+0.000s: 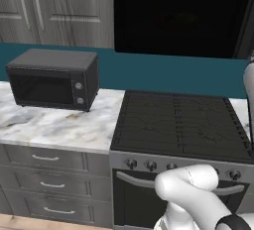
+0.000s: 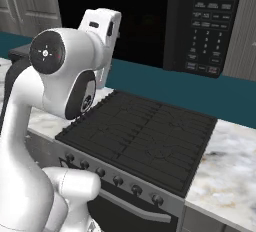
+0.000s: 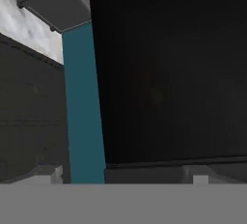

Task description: Place the bowl containing the eggplant and corn in the microwave. Close the microwave door and press the start button to microwave the meal.

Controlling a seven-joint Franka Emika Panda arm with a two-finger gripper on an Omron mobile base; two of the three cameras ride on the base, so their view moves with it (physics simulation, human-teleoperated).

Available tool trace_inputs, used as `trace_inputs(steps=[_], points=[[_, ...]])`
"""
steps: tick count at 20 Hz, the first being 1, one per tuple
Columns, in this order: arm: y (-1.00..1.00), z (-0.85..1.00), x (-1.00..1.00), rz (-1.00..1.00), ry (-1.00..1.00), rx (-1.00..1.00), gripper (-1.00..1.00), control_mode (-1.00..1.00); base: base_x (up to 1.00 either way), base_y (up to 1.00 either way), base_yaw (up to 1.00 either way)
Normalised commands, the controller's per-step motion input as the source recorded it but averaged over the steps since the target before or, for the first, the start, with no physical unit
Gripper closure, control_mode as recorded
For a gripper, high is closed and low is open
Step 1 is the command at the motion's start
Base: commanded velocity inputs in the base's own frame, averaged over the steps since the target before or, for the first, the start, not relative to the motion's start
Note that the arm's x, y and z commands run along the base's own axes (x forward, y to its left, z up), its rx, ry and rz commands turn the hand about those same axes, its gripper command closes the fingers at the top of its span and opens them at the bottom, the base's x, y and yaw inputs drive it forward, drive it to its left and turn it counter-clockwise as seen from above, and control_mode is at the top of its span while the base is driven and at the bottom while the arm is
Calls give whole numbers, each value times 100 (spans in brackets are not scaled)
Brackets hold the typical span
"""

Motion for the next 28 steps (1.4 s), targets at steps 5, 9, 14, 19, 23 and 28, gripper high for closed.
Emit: trace_inputs(steps=[5, 9, 14, 19, 23, 28], points=[[-55, -16, -57, 23, -2, 8, -100, -100, 0, 0, 0], [-81, -2, -15, 15, 0, 10, -100, -100, 0, 0, 0], [-55, -14, 0, 3, -1, 3, 100, -100, 0, 0, 0], [-1, -38, 5, 2, -6, 0, 100, -100, 0, 0, 0], [0, -20, 13, 6, -4, 0, 100, -100, 0, 0, 0], [0, -4, 41, 1, 0, 0, 100, -100, 0, 0, 0]])
